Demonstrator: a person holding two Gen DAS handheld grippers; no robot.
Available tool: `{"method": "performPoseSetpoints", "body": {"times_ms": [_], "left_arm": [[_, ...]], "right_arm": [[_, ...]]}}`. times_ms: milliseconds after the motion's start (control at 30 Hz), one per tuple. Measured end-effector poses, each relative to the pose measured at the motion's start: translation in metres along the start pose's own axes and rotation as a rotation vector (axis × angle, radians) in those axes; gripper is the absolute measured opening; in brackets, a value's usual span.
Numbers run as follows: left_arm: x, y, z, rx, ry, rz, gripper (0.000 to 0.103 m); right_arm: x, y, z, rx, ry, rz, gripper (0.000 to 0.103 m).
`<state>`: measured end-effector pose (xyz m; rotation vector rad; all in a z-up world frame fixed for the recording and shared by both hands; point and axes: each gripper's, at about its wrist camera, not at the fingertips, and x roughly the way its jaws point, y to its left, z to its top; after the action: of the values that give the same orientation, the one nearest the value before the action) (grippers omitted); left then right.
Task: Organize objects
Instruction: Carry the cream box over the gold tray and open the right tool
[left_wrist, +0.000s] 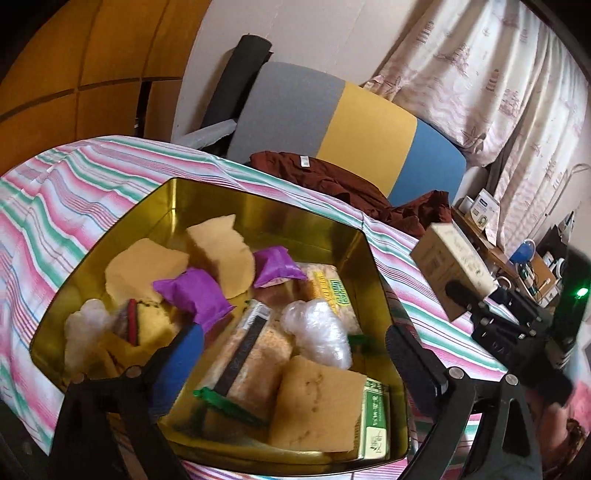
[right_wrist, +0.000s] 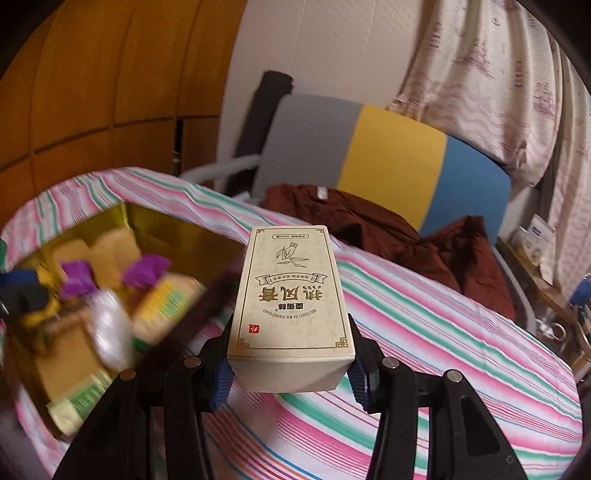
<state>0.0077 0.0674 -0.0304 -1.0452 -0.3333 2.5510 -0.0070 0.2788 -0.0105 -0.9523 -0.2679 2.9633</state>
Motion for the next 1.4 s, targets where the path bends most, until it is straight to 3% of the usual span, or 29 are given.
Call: {"method": "performPoseSetpoints", "body": {"times_ms": [267, 633, 767, 900, 1000, 1133, 1400], "left_arm": [[-0.007, 0.016, 0.001, -0.022, -0.002, 0.01, 0.1], [-0.019, 0.034, 0.0, -0.025, -0.016, 0.047, 0.101], [-0.02, 0.039, -0.001, -0.029, -0.013, 0.058, 0.101], [-0.022, 0.04, -0.001, -0.032, -0.016, 0.055, 0.101], [-0.023, 0.039, -0.002, -0.021, -0.016, 0.053, 0.101], [-0.023, 0.04, -0.002, -0.019, -0.017, 0.06, 0.101], [-0.019, 0.043, -0.005, -0.038, 0.001, 0.052, 0.101]], "right_arm": [[0.008, 0.032, 0.038, -0.012, -0.009, 0.12, 0.051], [0.071, 0.078, 0.074, -0.226, 0.144, 0.19, 0.051], [0.098, 0.092, 0.08, -0.327, 0.222, 0.238, 0.051], [0.115, 0.106, 0.078, -0.396, 0.257, 0.349, 0.051], [0.123, 0.109, 0.077, -0.427, 0.251, 0.28, 0.053], [0.119, 0.083, 0.076, -0.298, 0.237, 0.229, 0.059], [0.1, 0.044, 0.069, -0.083, 0.214, 0.184, 0.06]]}}
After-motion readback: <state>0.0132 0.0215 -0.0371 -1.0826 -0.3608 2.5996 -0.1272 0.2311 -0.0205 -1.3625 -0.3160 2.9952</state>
